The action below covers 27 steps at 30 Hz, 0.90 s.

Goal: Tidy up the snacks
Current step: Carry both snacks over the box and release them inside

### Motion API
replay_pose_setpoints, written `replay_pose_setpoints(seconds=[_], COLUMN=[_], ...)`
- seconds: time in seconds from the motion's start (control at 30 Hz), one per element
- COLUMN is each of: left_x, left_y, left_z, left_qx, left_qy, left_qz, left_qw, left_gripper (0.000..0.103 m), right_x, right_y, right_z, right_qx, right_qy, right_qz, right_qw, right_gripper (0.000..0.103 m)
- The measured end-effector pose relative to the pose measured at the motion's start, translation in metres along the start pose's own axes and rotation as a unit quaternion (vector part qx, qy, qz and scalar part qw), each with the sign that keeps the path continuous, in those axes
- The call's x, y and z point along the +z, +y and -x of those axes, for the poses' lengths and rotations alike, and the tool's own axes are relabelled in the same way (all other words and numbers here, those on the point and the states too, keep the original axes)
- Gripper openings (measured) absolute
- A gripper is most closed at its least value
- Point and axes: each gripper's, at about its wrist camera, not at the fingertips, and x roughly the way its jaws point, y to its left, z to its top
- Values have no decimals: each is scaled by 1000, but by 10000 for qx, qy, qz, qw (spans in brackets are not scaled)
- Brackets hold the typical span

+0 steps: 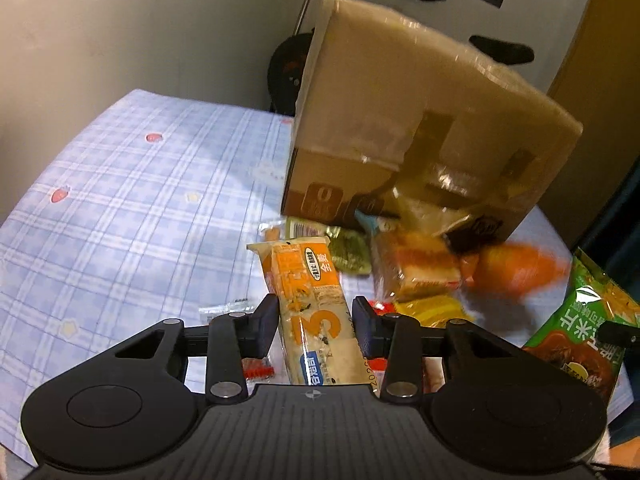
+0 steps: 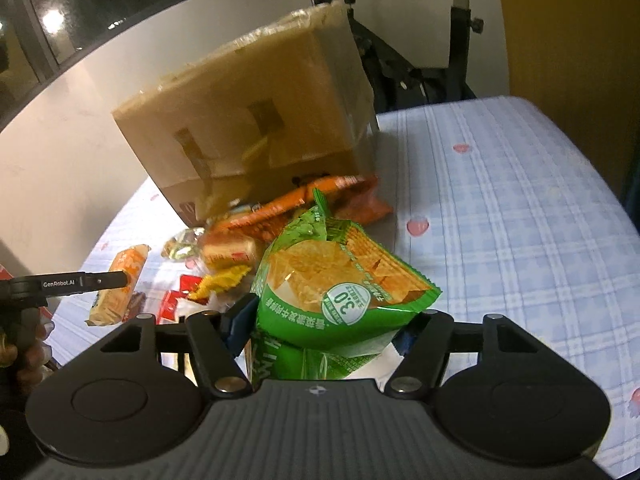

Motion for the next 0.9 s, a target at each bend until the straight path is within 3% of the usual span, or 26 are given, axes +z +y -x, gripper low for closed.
replay_pose_setpoints(seconds=[0.23,0.47,0.9], left_x=[11,32,117], left_y=[-9,-22,-54], left_z=[22,43,83], left_qx=[-156,-271,-415], left_qy=[-303,-738,-1784], left_qz=[-25,-257,-720], left_qw=[9994,9966,9804], left_gripper=[42,42,42], right_x=[14,47,139], right_y=[4,14,50], right_z=[20,44,66], right_qx=[59,257,612], right_qy=[-275,-930,-2256], right_qz=[73,207,834], right_qw=[9996,9951,9687], right_gripper=[68,68,68])
